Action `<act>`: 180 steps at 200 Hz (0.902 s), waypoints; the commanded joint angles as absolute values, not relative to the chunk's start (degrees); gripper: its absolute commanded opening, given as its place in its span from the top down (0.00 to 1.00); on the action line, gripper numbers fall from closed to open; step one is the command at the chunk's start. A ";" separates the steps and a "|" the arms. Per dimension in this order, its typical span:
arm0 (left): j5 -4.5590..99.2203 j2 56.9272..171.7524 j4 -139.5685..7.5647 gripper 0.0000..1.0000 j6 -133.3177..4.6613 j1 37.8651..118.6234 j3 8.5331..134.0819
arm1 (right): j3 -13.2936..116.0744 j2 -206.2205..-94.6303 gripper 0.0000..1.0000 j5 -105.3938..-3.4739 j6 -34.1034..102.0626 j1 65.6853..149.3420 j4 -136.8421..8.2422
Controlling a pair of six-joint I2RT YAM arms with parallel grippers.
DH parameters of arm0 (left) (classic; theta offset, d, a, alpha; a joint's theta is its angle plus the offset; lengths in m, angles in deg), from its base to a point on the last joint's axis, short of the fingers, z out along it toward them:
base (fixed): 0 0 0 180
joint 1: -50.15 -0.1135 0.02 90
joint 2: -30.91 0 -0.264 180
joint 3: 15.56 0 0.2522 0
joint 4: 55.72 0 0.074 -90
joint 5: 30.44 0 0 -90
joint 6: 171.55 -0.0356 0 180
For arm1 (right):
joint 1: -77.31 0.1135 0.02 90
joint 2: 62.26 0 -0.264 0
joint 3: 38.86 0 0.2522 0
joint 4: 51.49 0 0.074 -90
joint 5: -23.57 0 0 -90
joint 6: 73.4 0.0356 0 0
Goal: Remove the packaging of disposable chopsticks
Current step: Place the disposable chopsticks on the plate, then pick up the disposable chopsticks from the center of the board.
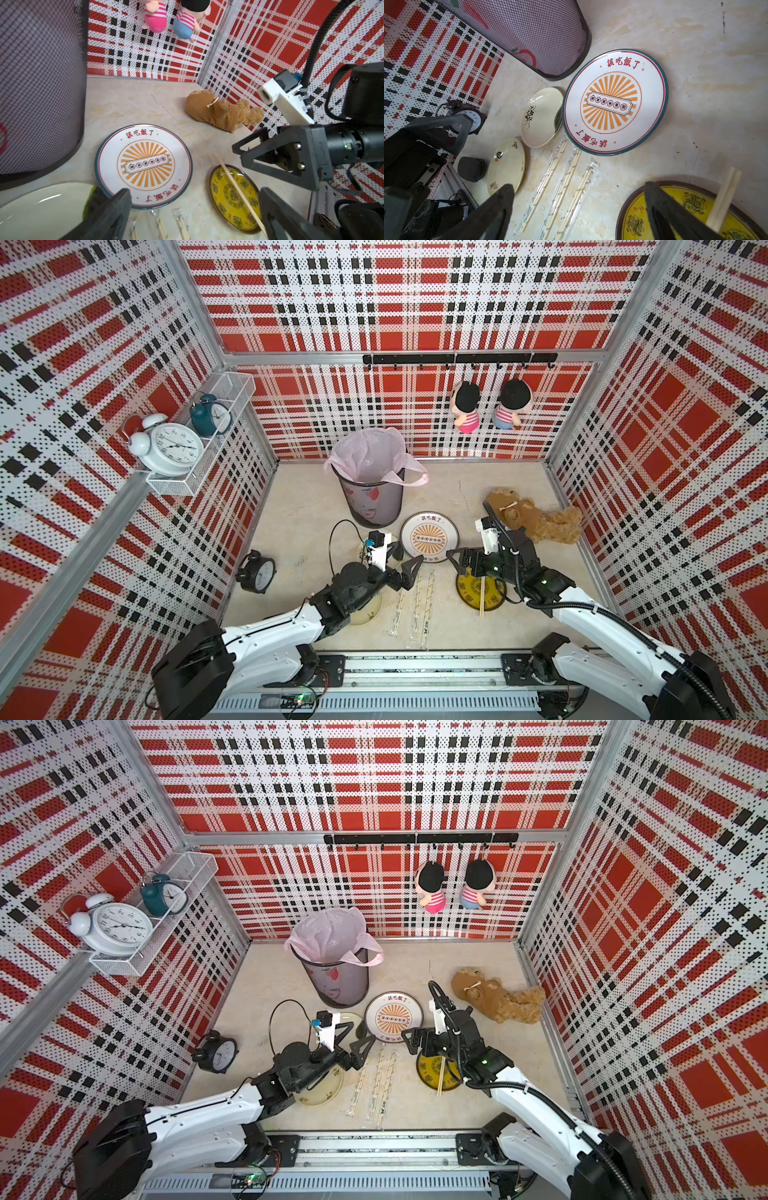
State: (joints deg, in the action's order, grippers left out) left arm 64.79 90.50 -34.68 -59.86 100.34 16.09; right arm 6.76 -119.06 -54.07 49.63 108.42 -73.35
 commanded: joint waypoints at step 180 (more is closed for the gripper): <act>69.52 89.60 -34.33 0.02 -56.57 103.73 10.40 | 11.02 -146.81 0.49 -80.33 60.07 137.16 -71.02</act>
